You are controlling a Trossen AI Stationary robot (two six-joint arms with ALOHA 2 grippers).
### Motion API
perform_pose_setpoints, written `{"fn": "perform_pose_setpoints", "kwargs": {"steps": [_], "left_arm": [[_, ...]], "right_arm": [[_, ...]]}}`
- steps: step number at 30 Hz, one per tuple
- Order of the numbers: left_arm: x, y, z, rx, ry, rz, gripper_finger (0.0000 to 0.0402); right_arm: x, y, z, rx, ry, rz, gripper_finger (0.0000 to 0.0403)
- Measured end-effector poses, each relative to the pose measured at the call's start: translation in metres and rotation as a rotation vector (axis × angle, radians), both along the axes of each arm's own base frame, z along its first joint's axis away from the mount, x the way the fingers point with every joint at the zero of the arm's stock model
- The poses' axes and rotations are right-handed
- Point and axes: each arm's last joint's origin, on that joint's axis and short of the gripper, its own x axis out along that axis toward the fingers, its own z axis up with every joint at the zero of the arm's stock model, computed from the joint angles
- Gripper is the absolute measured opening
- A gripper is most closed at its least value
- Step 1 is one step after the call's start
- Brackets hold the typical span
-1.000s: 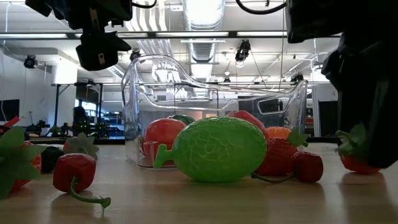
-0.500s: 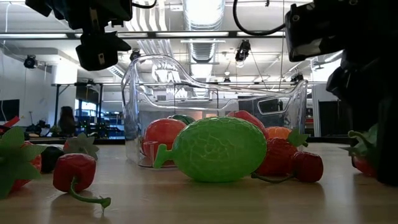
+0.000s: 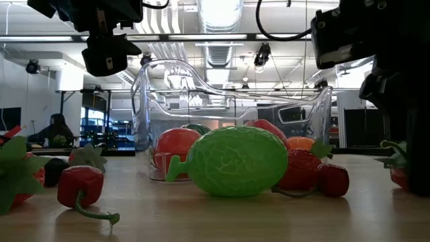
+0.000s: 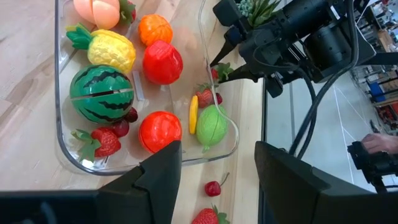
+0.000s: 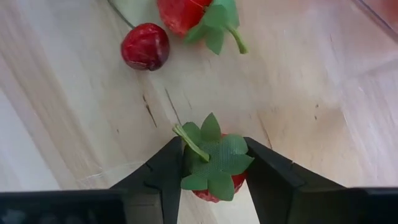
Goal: Pick and placing Produce into tupperware
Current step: Put the strawberry into the transparent bin
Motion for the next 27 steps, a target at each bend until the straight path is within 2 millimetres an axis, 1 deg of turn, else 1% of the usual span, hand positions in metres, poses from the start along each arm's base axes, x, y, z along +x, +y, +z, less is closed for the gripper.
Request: {"fn": "perform_pose_setpoints", "kwargs": {"steps": [3,6,9,11,15,17,19,22,27], "left_arm": [[0.000,0.000,0.000,0.002,-0.001,-0.001,0.0189],[-0.001,0.000,0.001,0.002,-0.005,-0.002,0.0189],[-0.003,0.001,0.004,0.012,-0.022,-0.010,0.0189],[-0.005,0.001,0.006,0.014,-0.034,-0.012,0.0189],[-0.008,0.002,0.009,0.016,-0.042,-0.014,0.0189],[-0.009,0.002,0.011,0.014,-0.053,-0.014,0.0189],[-0.010,0.002,0.012,0.013,-0.057,-0.014,0.0189],[-0.011,0.002,0.012,0.012,-0.062,-0.013,0.0189],[-0.011,0.002,0.013,0.003,-0.066,-0.009,0.0189]], "right_arm": [[-0.002,-0.002,0.007,0.016,-0.008,-0.052,0.0152],[-0.006,-0.005,0.026,0.035,-0.054,-0.123,0.0152],[-0.011,-0.013,0.055,0.034,-0.154,-0.187,0.0144],[-0.016,-0.021,0.078,0.028,-0.235,-0.233,0.0141],[-0.022,-0.044,0.121,0.033,-0.401,-0.297,0.0148],[-0.021,-0.058,0.134,0.041,-0.441,-0.313,0.0155],[-0.017,-0.072,0.140,0.026,-0.447,-0.314,0.0161],[-0.006,-0.093,0.141,-0.015,-0.440,-0.310,0.0164],[0.010,-0.133,0.139,-0.030,-0.439,-0.466,0.0171]]}}
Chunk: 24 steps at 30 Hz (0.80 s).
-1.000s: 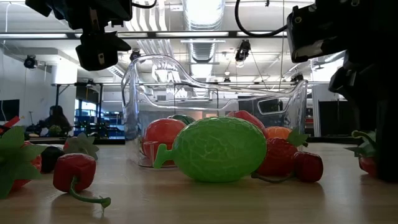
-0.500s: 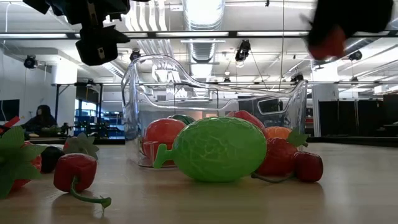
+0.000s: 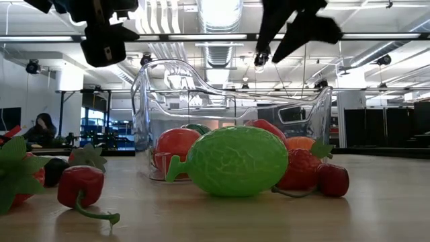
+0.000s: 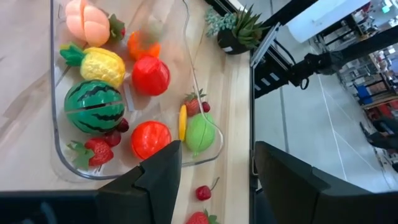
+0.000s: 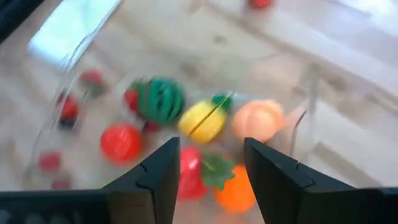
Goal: Pick and placing Produce into tupperware
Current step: Put the strawberry into the transparent bin
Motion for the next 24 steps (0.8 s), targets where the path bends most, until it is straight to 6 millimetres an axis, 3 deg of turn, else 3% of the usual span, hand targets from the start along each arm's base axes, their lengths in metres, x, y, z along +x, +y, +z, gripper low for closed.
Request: {"fn": "perform_pose_setpoints", "kwargs": {"steps": [6,12,19,24], "left_arm": [[0.000,0.000,0.001,-0.045,0.009,0.025,0.0189],[0.005,0.010,0.006,-0.006,-0.068,0.157,0.0189],[0.020,0.061,0.003,-0.103,-0.031,0.483,0.0198],[0.037,0.096,-0.012,-0.170,0.059,0.529,0.0224]], "right_arm": [[0.007,-0.028,0.000,-0.008,0.021,-0.045,0.0207],[-0.003,-0.043,0.014,-0.108,0.009,-0.061,0.0243],[-0.031,-0.066,0.034,-0.220,0.075,-0.124,0.0276],[-0.044,-0.091,0.045,-0.273,0.127,-0.123,0.0292]]}}
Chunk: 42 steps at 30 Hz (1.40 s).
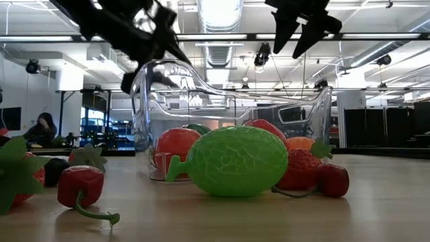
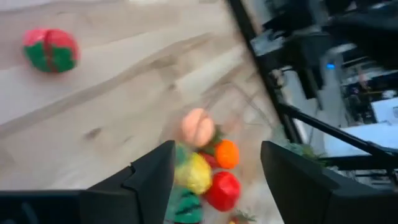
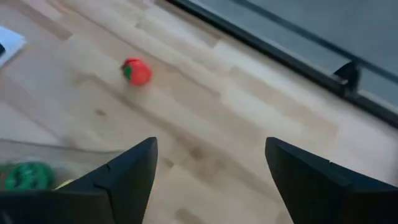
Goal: Pick and placing Produce into tupperware
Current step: Put the strawberry into the transparent bin
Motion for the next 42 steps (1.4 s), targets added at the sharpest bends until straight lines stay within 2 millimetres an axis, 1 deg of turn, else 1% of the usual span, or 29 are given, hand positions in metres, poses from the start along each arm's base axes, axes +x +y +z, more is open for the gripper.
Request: {"fn": "perform_pose_setpoints", "kwargs": {"steps": [2,7,11,16,22,25,28,34,42], "left_arm": [[0.007,0.012,-0.008,-0.024,0.033,0.010,0.0231],[0.024,0.036,-0.022,-0.007,0.132,0.041,0.0233],[0.036,0.050,-0.035,0.029,0.293,0.002,0.0233],[0.048,0.064,-0.047,0.101,0.516,-0.075,0.0233],[0.068,0.074,-0.037,0.211,0.503,-0.131,0.0233],[0.072,0.078,-0.032,0.270,0.514,-0.103,0.0233],[0.072,0.082,-0.030,0.286,0.519,-0.076,0.0233],[0.071,0.092,-0.038,0.259,0.533,-0.064,0.0233],[0.077,0.096,-0.048,0.239,0.509,-0.075,0.0233]], "right_arm": [[-0.004,-0.009,0.004,-0.015,0.009,-0.001,0.0296],[-0.013,-0.027,0.011,-0.038,0.022,-0.027,0.0299],[-0.019,-0.040,0.012,-0.047,0.034,-0.061,0.0298],[-0.021,-0.055,0.008,-0.039,0.038,-0.127,0.0298],[-0.022,-0.063,0.005,-0.025,0.040,-0.169,0.0295],[-0.023,-0.066,0.004,-0.023,0.036,-0.184,0.0299],[-0.024,-0.069,0.004,-0.024,0.036,-0.196,0.0299],[-0.025,-0.074,0.002,-0.025,0.042,-0.210,0.0293],[-0.026,-0.080,0.000,-0.033,0.064,-0.211,0.0299]]}}
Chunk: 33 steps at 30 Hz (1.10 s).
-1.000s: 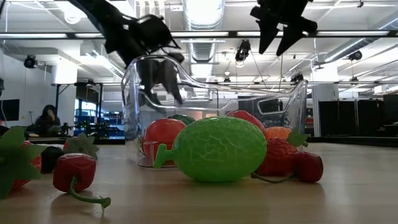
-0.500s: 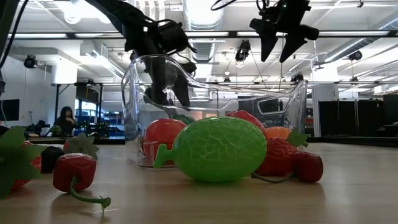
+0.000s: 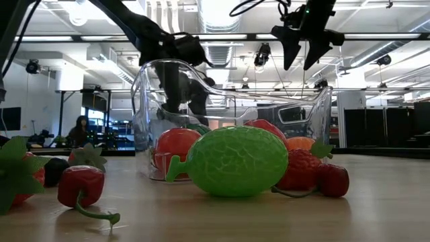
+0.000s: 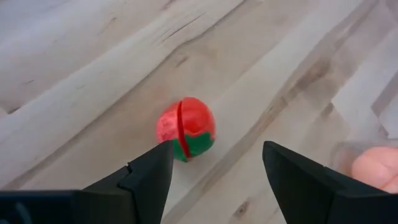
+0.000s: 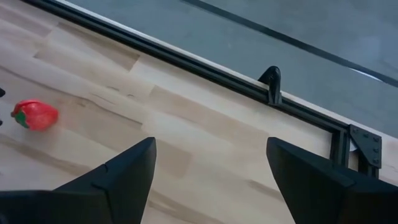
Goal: Pick and placing Produce into tupperware
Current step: Put the strawberry into the transparent bin
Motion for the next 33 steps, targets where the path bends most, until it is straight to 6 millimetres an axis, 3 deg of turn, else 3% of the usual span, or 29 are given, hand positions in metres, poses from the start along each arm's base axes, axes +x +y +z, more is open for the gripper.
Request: {"fn": "perform_pose_setpoints", "kwargs": {"steps": [16,33], "left_arm": [[0.011,0.005,-0.030,-0.022,0.052,-0.007,0.0233],[0.016,0.007,-0.032,-0.001,-0.004,-0.001,0.0233]], "right_arm": [[0.000,-0.002,-0.001,0.002,-0.002,-0.010,0.0293],[0.000,-0.002,-0.001,0.003,-0.005,-0.012,0.0290]]}}
